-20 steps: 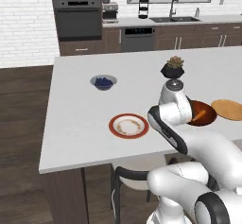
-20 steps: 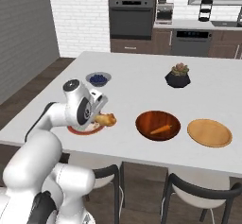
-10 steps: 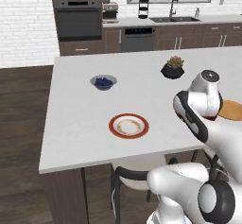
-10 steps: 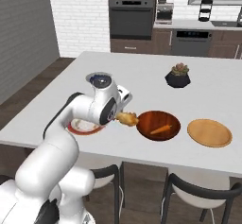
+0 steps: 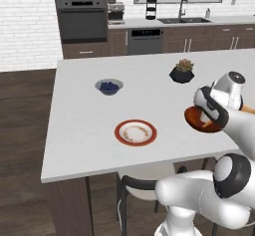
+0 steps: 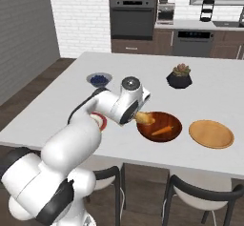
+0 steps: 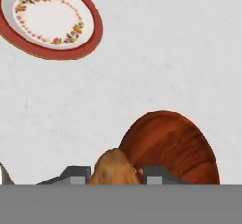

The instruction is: Pick the chicken drumstick and carrot from their plates and place them in the bowl. Then put the bowl in the fridge.

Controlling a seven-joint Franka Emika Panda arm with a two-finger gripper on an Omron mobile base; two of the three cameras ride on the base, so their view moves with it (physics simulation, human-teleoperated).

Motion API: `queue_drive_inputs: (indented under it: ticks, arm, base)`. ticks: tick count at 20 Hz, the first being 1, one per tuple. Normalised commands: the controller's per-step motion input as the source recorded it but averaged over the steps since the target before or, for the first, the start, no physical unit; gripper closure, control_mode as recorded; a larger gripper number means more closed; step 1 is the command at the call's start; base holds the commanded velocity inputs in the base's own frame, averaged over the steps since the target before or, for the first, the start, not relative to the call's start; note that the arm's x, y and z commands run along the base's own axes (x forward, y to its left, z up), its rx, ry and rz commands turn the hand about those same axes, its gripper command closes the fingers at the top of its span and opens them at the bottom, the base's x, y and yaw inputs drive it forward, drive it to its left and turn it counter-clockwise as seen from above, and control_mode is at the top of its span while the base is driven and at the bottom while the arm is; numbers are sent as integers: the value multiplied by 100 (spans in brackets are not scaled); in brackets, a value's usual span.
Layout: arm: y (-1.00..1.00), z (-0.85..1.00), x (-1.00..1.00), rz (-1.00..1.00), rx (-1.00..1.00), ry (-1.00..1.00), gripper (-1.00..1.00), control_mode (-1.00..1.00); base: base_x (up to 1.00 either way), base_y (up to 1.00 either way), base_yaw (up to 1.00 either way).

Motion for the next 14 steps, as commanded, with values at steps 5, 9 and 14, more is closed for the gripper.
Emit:
queue_drive_inputs:
  ticks: [5, 9, 14]
  arm:
    - [-53, -19, 50, 16, 5, 0, 100, -100]
    - [-47, -10, 40, 10, 9, 7, 100, -100]
    - [-27, -25, 43, 5, 4, 8, 100, -100]
  base:
    - [0, 0, 0]
    - [0, 0, 0]
    - [0, 0, 0]
